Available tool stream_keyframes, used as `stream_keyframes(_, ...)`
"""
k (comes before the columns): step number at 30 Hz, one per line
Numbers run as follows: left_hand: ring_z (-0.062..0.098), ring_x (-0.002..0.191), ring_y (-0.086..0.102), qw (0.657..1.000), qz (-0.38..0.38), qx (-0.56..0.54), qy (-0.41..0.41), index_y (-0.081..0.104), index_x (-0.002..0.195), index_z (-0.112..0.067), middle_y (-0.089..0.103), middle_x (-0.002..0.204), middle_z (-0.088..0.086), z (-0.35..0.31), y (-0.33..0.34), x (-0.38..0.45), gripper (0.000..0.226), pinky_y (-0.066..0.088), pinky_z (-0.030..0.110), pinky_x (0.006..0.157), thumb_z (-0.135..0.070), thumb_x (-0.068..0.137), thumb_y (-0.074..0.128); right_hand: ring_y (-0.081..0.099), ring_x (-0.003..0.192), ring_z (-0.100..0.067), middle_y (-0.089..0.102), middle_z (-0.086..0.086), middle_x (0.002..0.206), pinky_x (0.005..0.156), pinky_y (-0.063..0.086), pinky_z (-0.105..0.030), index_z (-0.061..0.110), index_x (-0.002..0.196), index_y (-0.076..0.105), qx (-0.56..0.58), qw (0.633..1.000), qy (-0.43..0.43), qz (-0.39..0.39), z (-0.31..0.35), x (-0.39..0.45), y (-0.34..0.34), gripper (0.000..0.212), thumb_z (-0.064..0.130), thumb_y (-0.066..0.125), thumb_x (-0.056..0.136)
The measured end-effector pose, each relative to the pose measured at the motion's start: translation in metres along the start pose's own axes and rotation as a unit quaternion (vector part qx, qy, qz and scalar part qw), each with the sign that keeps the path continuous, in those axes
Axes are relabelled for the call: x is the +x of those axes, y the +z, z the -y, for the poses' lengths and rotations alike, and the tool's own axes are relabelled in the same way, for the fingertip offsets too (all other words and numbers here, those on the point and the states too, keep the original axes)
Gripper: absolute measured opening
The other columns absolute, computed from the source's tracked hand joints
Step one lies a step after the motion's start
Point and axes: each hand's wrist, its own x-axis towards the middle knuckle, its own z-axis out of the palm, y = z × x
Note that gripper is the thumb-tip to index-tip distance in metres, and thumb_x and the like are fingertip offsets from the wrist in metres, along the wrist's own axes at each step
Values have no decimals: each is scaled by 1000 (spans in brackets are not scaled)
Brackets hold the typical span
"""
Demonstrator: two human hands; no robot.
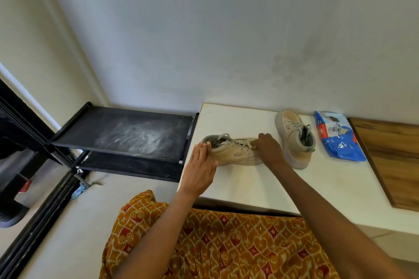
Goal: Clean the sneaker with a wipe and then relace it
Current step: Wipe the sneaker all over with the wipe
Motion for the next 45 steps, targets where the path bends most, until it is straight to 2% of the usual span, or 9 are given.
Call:
stream_keyframes(3,33,126,48,1000,7,-10,-9,37,138,5,49,134,21,-3,0,0,61,24,41,108,-37,99,14,54,95,-26,61,-10,96,66,40,-30,17,107,71,38,999,-25,19,1,0,-3,26,12,52,90)
stream_keyframes(10,28,120,39,994,-54,-54,84,34,135,2,40,128,17,0,0,0,60,34,41,107,-15,83,57,57,91,-27,61,-9,97,64,38,-27,17,101,73,60,997,45,-35,11,5,2,22,15,55,90)
stream_keyframes(14,23,116,42,990,-63,-91,82,40,133,-2,41,127,12,-5,0,-1,48,43,38,103,-22,90,37,52,99,-22,56,-5,100,62,37,-28,21,106,71,15,999,-50,-12,0,-8,5,23,20,53,92)
stream_keyframes(19,24,116,48,993,-34,-77,80,38,137,-3,44,130,12,0,0,1,50,41,35,104,-25,92,30,52,106,-23,56,-6,110,76,46,-30,20,111,68,-22,999,35,-10,-28,0,2,25,17,51,94)
stream_keyframes(25,29,115,51,996,-20,-50,71,42,135,1,51,128,17,-6,1,1,51,44,40,103,-26,92,39,56,97,-26,61,-10,98,71,44,-32,14,106,71,46,998,-36,19,6,0,3,25,9,54,90)
stream_keyframes(30,31,115,49,996,9,-10,84,35,139,2,49,129,18,-2,-1,4,53,42,41,104,-27,93,36,55,103,-21,59,-5,104,74,47,-29,13,104,69,-44,999,9,-2,-28,5,-3,21,8,53,91)
stream_keyframes(37,30,110,54,997,-7,-19,72,46,132,2,55,122,17,-6,-6,2,53,46,40,100,-28,92,29,59,88,-30,62,-18,93,75,40,-30,8,103,72,297,952,20,-69,43,9,-14,28,-1,53,86)
stream_keyframes(40,30,111,53,997,-11,-17,80,44,134,2,54,123,17,-4,-4,2,54,45,40,101,-29,92,29,54,93,-30,56,-16,96,73,42,-33,13,112,68,203,977,-61,-21,38,-4,-1,28,8,56,88)
stream_keyframes(45,29,109,55,997,-25,-10,77,48,131,1,57,121,16,-8,-7,1,53,48,38,98,-29,90,35,49,111,-25,52,-9,112,76,45,-32,18,113,66,-67,996,-52,17,-10,3,-4,25,23,50,94)
